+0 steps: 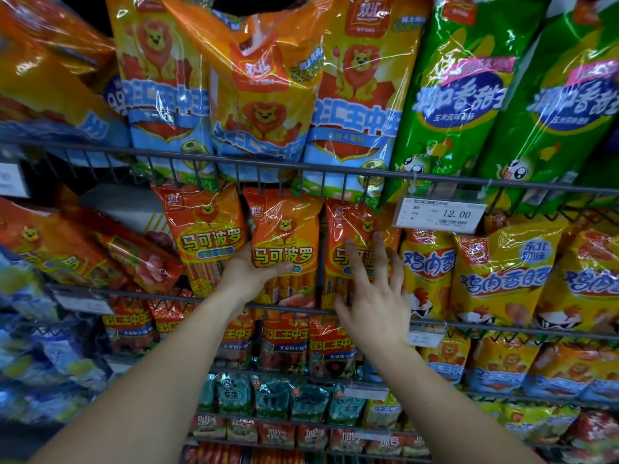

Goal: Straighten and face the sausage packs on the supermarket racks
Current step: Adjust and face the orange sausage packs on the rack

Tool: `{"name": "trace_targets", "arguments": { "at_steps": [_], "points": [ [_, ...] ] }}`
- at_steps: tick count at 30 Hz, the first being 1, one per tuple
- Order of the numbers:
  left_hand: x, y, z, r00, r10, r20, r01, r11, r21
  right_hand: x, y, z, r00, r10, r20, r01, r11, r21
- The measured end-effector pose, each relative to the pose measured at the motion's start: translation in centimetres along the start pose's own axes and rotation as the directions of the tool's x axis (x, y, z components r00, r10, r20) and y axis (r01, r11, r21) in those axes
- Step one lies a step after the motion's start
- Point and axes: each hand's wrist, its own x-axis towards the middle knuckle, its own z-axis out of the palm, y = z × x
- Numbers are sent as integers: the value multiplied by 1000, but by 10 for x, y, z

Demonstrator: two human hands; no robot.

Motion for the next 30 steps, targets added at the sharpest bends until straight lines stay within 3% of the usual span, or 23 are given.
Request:
{"name": "trace_targets", "arguments": {
  "at_steps": [5,12,19,23,27,30],
  "points": [
    [2,2,-1,999,-23,47,23,1000,-14,1,-1,4,1000,6,-19,-6,1000,-11],
    [-9,-3,13,998,-29,-48,24,996,-91,-1,-4,5,1000,14,-24,-15,999,-31],
    [-31,18,16,999,-26,-38,22,994,-105,-2,-5,4,999,31,-24,-31,999,-22],
    [-33,22,19,995,-34,-96,39,998,51,-2,-4,3,1000,29,-9,-29,999,-20],
    [-35,1,17,946,181,-268,-110,959,261,-2,-2,1,1000,17,3,-17,999,-27],
    [-45,-5,15,828,467,-311,-275,821,501,-2,-2,1,1000,10,-1,-10,1000,-22]
  ]
}}
